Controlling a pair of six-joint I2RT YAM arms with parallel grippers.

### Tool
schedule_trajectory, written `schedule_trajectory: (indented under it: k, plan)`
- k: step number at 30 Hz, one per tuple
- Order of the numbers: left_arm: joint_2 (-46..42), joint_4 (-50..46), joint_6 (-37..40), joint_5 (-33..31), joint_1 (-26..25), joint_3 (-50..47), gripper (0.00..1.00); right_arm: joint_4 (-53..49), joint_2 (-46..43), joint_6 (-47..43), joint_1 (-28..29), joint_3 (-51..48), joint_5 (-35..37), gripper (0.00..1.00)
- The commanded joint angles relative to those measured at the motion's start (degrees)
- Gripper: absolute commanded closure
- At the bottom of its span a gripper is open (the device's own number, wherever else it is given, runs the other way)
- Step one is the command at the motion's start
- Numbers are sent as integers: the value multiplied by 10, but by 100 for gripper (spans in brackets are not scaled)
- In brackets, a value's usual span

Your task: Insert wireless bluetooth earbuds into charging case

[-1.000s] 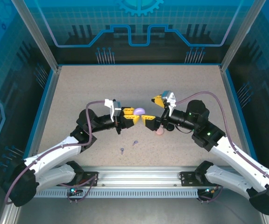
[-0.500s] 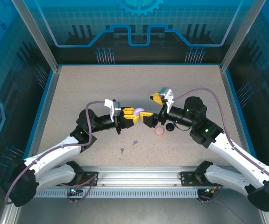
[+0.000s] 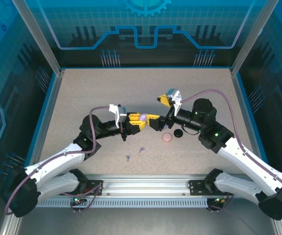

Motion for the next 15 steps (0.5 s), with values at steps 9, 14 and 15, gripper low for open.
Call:
schedule_trajectory:
  k: [9, 14, 15]
  plan:
    - [-14, 25, 18, -10, -4, -8, 97, -6, -24, -13, -5, -21, -20, 0]
    - [-15, 25, 18, -10, -4, -7, 98, -16, -11, -13, -5, -15, -9, 0]
    - [-16, 25, 17, -10, -4, -7, 98, -20, -8, -14, -5, -10, -8, 0]
